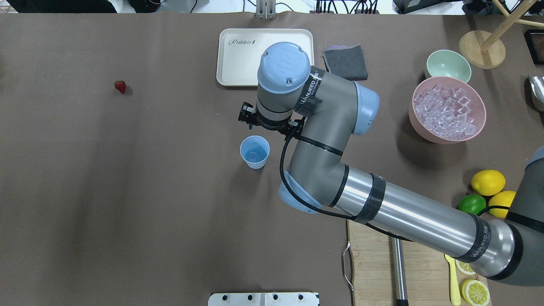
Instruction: Put ice and strawberries in cup
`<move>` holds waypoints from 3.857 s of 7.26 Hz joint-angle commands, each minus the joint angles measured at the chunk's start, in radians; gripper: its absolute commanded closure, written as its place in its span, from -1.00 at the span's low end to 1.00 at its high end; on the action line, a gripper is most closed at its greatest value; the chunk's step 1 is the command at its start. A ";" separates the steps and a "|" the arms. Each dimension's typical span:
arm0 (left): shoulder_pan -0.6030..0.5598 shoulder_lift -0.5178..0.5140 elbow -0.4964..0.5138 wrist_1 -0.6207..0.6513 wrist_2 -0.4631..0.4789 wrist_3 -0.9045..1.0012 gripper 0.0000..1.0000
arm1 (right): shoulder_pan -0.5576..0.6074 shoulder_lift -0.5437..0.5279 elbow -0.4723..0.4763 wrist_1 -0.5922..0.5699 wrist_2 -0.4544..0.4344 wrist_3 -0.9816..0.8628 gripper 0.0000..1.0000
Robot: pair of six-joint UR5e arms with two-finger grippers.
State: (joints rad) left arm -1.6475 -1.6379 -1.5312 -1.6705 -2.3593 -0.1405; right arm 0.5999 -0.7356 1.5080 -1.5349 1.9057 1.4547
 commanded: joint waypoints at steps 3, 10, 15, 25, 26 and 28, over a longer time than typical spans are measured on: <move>0.000 0.004 0.008 0.002 0.000 0.002 -0.94 | 0.231 -0.291 0.174 0.009 0.169 -0.294 -1.00; -0.005 0.024 -0.023 0.002 0.000 -0.002 -0.94 | 0.639 -0.692 0.242 0.012 0.250 -0.969 -1.00; -0.005 0.033 -0.024 0.000 0.000 -0.002 -0.94 | 0.881 -0.826 0.204 0.012 0.298 -1.365 -1.00; -0.009 0.035 -0.033 0.000 0.000 0.001 -0.94 | 0.997 -0.918 0.212 0.021 0.346 -1.409 -1.00; -0.009 0.035 -0.035 0.000 0.000 0.001 -0.94 | 0.998 -0.907 0.212 0.021 0.354 -1.407 -1.00; -0.009 0.035 -0.047 0.002 0.000 -0.001 -0.94 | 0.953 -0.851 0.218 0.015 0.352 -1.296 -1.00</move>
State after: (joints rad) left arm -1.6567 -1.6030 -1.5722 -1.6702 -2.3593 -0.1406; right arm 1.5854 -1.6185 1.7223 -1.5200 2.2560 0.0824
